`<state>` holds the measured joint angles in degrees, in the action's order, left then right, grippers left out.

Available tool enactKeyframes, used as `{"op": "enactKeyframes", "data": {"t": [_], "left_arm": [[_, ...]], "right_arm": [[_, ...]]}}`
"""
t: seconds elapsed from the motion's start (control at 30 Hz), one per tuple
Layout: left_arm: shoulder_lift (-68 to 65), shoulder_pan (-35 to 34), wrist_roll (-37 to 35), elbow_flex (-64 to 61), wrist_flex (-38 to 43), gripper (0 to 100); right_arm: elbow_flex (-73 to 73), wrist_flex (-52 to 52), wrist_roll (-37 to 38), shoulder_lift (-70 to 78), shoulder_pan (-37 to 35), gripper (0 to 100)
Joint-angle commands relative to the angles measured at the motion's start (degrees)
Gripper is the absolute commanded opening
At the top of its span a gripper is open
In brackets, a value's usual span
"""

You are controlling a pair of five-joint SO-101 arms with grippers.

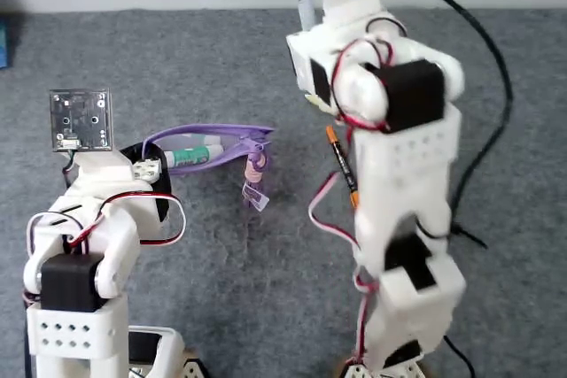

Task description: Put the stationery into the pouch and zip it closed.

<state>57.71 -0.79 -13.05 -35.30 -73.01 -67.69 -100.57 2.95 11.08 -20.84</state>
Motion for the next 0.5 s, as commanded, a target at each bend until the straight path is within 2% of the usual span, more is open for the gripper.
{"op": "enactKeyframes", "data": {"t": [0.0,0.2,0.47], "left_arm": [[-0.5,0.3,0.7,0.2,0.8,1],[-0.5,0.3,0.7,0.2,0.8,1],[-0.5,0.3,0.7,0.3,0.7,1]], "right_arm": [[9.0,-2.4,-2.6,-13.1,-1.4,0.7],[22.7,-2.2,-5.6,-28.0,-4.7,0.7],[30.8,-2.1,-6.0,-39.6,-11.1,0.7]]}}
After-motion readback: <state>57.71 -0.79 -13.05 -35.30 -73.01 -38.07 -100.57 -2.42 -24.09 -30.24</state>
